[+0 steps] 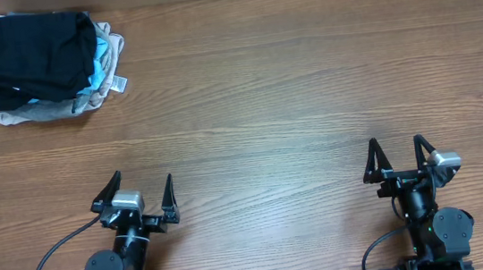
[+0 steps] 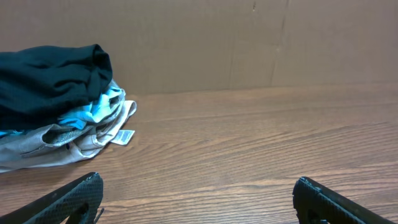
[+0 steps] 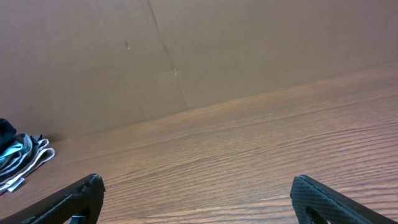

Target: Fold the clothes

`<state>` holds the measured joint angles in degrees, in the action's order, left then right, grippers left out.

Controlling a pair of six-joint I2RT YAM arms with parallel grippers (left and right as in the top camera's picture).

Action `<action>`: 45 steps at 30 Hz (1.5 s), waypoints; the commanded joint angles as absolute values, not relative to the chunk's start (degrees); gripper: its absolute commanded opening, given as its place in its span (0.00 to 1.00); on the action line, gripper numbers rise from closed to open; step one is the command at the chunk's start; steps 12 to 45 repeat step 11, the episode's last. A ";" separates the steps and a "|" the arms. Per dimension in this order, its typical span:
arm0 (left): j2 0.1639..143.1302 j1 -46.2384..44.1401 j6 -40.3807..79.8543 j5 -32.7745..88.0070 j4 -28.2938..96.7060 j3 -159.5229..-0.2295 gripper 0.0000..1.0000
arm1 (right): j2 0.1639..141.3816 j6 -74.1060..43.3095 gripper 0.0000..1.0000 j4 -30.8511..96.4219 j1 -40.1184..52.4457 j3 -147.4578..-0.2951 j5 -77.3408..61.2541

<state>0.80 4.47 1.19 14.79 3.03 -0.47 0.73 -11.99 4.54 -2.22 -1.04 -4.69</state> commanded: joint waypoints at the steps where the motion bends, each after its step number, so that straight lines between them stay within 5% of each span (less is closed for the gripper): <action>1: 0.30 4.14 1.72 14.57 2.98 -0.27 1.00 | 0.16 -11.97 1.00 4.25 -2.26 -0.45 -5.04; 45: 0.30 4.14 1.72 14.57 2.98 -0.27 1.00 | 0.16 -11.97 1.00 4.25 -2.26 -0.45 -5.06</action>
